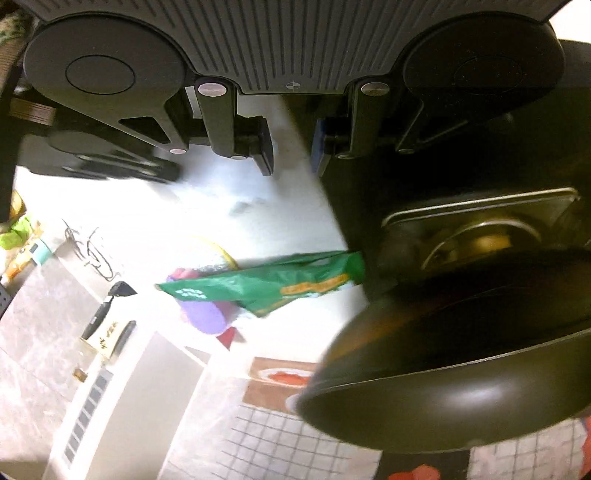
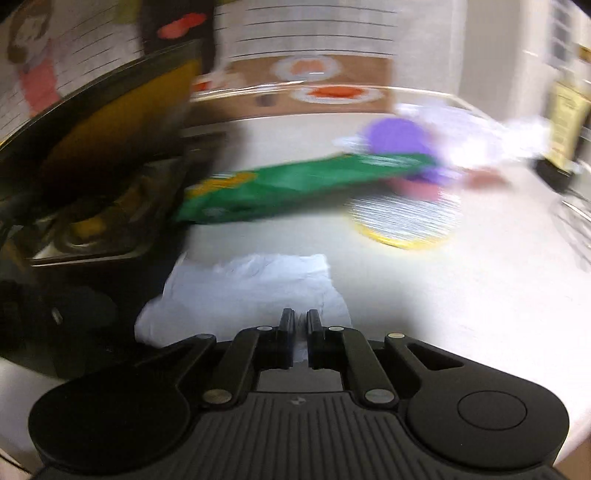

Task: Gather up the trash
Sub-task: 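Raise both tools back to the counter and bring the right tool over the tissue, then move the left tool to the green snack wrapper while the right tool hovers over the tissue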

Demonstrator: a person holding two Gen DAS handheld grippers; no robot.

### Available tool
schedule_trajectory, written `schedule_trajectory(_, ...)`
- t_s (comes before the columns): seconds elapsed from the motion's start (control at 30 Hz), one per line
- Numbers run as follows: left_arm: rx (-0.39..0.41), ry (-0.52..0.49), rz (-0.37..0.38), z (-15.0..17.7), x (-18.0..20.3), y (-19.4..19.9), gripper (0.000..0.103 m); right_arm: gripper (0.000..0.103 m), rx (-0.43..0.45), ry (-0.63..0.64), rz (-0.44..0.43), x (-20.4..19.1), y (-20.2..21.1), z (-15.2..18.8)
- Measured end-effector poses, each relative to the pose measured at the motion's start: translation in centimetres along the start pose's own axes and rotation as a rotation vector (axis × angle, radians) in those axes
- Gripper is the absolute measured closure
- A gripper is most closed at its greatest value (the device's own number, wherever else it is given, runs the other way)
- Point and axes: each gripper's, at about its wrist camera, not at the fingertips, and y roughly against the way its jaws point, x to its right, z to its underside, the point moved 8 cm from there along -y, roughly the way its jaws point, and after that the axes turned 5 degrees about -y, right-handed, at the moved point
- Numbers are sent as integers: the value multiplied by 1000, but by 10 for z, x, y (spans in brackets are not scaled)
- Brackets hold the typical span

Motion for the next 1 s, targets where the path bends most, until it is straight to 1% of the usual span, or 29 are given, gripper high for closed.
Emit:
schedule_trajectory(0.1,-5,-47,27,-2,23,-4,77,96,9,-61,87,51,19,10)
schedule_trajectory(0.17,-3,-70,35,-4,39,-8,77,96,15,-109,126,80,27,14)
schedule_trajectory(0.2,-1,-77,50,-5,47,-9,77,95,13,-137,128,93,30,16)
schedule_trajectory(0.27,-1,-98,74,-6,61,-14,77,92,20,-201,103,110,34,19)
schedule_trajectory(0.3,-3,-108,79,-6,66,-17,77,83,26,-229,79,114,37,21)
schedule_trajectory(0.33,-9,-113,84,-5,69,-20,77,64,32,-248,58,117,40,23)
schedule_trajectory(0.37,-13,-113,90,-5,71,-23,77,52,39,-257,45,117,41,24)
schedule_trajectory(0.4,-14,-112,97,-5,73,-26,77,36,46,-255,33,115,42,25)
schedule_trajectory(0.47,-10,-110,100,-6,74,-30,77,35,59,-232,24,112,40,27)
schedule_trajectory(0.6,15,-115,110,-9,71,-31,77,34,41,-183,37,97,26,30)
schedule_trajectory(0.7,51,-130,108,-15,68,-32,77,23,42,-157,52,89,19,30)
schedule_trajectory(0.77,89,-163,103,-23,69,-33,77,20,34,-138,68,84,16,30)
schedule_trajectory(0.83,127,-179,80,-34,67,-37,77,13,19,-123,69,81,13,31)
schedule_trajectory(0.9,142,-155,60,-47,64,-48,77,8,4,-133,63,80,11,29)
schedule_trajectory(0.93,145,-141,52,-53,62,-53,77,5,-2,-152,50,81,10,28)
schedule_trajectory(1.0,152,-122,38,-68,61,-66,77,0,-10,-200,11,85,9,26)
